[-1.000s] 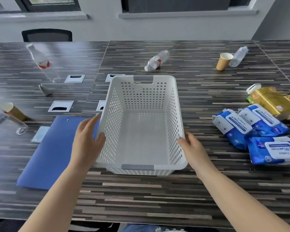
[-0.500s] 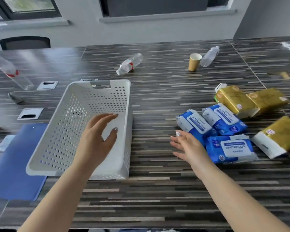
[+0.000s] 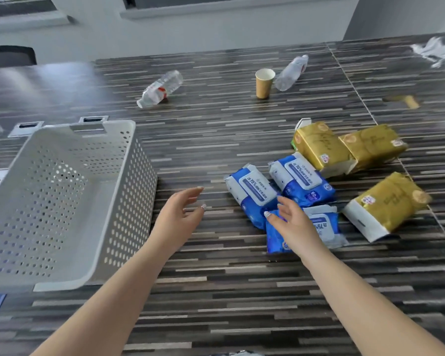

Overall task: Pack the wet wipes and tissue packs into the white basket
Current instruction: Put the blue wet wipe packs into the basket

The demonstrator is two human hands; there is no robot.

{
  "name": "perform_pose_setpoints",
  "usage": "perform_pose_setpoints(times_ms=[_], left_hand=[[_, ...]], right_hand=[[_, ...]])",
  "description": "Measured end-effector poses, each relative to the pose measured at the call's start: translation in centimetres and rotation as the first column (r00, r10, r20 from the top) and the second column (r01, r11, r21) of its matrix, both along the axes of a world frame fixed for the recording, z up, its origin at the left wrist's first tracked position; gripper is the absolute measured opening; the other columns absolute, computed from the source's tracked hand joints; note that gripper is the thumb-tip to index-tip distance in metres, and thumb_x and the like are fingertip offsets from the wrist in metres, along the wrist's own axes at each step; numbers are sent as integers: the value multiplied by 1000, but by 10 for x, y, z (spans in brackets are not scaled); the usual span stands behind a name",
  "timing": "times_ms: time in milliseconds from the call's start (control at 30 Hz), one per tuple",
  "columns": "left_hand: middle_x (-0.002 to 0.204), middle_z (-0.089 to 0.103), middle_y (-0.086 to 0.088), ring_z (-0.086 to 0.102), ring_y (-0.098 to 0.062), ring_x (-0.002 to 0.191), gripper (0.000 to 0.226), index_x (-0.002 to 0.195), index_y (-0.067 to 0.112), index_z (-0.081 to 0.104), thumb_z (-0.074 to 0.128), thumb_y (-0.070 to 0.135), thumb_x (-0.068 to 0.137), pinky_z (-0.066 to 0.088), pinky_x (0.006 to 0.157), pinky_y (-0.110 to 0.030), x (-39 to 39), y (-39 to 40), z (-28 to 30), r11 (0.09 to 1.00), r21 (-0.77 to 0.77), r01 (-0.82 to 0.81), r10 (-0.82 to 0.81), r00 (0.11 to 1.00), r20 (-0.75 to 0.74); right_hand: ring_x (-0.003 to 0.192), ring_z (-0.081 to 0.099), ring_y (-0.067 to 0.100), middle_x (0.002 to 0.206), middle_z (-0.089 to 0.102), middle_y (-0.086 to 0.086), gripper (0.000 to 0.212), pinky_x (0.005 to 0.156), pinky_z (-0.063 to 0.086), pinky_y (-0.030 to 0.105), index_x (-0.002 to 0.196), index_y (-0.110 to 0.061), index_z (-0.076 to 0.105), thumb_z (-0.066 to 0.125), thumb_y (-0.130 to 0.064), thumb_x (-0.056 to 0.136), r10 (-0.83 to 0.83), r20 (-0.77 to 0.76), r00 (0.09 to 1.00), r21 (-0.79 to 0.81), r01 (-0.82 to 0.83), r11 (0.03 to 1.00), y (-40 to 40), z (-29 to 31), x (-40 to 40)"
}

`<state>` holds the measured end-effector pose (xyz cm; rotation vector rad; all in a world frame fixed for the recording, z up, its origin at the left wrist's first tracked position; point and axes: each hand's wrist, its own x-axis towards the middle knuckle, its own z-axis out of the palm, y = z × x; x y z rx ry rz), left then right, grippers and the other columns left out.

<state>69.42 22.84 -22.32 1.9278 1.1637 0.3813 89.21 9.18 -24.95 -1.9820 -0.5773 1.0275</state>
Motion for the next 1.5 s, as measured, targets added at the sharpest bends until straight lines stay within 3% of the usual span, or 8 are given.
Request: perform_pose_setpoints(times_ms=[133,267,500,700,933,1200,1367,1500], left_hand=[[134,55,5,53,-9,120,58,138,24,49,70,32,84,44,105,-34,32,13,-21,994,-102,38,-56,982,-178],[136,57,-1,56,-16,122,68,141,18,44,72,36,82,46,104,-37,65,27,-40,948,-306,-88,33,983,-180],[131,59,-2,60,-18,113,75,142,20,40,69,50,79,51,94,-39,99,37,-81,697,-625,-351,259,936,-237],[130,61,-2,60,-18,115,74,143,19,39,69,46,81,49,98,-41,118,33,-103,529,-778,-338,296,933,-205],[122,67,-4,59,-22,117,44,126,17,53,65,35,88,39,109,-47,124,30,-102,393,-885,-249,450,892,-51],[110,74,-8,68,-29,104,39,123,15,57,66,24,86,56,81,-51,111,35,-78,451,-878,-158,622,761,183],[116,69,-9,66,-26,104,41,121,16,55,68,22,82,55,79,-48,103,35,-50,438,-886,-150,765,580,280],[122,67,-11,65,-28,108,71,128,15,55,74,34,63,53,89,-54,102,34,-26,396,-916,-63,839,430,333]], right_hand=[[135,36,19,148,36,3,76,103,35,33,146,-26,28,70,-31,82,139,242,960,-61,-127,990,18,-10,19],[134,34,19,146,33,4,88,103,36,33,148,-21,21,74,-31,79,259,376,890,-135,-224,965,42,-25,29],[133,36,24,146,30,8,112,106,40,41,149,-24,4,76,-50,68,375,440,816,-294,-263,919,67,-63,36],[139,27,30,151,20,14,123,109,34,46,148,-23,-15,73,-55,68,501,426,754,-466,-292,835,85,-74,40],[129,34,21,141,29,7,125,105,40,40,145,-33,-24,75,-46,70,466,423,777,-301,-364,881,87,-73,48],[128,34,19,143,31,2,115,106,34,32,151,-25,-4,75,-46,70,544,594,593,-150,-582,799,106,-36,41],[133,33,15,145,32,0,106,106,32,29,151,-26,8,77,-42,72,365,488,793,8,-422,906,103,-4,47],[133,42,17,142,45,0,85,106,41,39,148,-29,24,72,-39,79,3,40,999,141,-9,990,93,6,48]])
